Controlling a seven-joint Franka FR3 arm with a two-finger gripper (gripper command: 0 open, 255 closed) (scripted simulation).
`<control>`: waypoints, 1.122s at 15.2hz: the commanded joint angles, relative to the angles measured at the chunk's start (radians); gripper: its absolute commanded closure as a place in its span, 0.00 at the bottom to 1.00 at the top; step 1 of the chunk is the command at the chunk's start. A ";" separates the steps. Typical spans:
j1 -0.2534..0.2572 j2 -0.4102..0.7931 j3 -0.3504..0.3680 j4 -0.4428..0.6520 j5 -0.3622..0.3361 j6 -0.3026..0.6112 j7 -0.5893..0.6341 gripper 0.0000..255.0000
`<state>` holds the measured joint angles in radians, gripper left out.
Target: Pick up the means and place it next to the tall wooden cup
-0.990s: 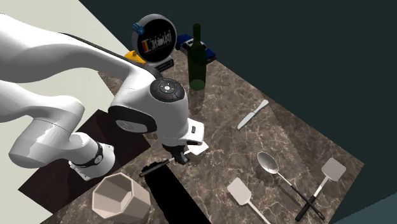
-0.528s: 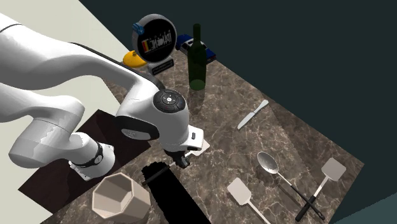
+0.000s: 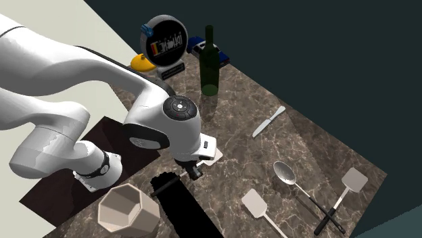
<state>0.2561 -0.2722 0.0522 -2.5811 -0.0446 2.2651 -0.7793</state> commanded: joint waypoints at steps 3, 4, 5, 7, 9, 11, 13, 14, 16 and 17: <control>0.000 0.000 0.000 -0.001 0.000 -0.001 0.000 0.00; 0.000 0.000 0.000 -0.001 0.000 -0.001 0.000 0.00; 0.000 0.001 0.000 -0.001 0.000 0.000 0.000 0.00; 0.002 -0.039 0.000 0.036 0.005 -0.077 -0.003 0.00; 0.004 -0.069 0.000 0.074 0.009 -0.145 -0.006 0.00; 0.004 -0.069 0.000 0.074 0.009 -0.145 -0.006 0.00; 0.004 -0.069 0.000 0.074 0.009 -0.145 -0.006 0.00; 0.004 -0.069 0.000 0.074 0.009 -0.145 -0.006 0.00; 0.004 -0.069 0.000 0.074 0.009 -0.145 -0.006 0.00; 0.004 -0.069 0.000 0.074 0.009 -0.145 -0.006 0.00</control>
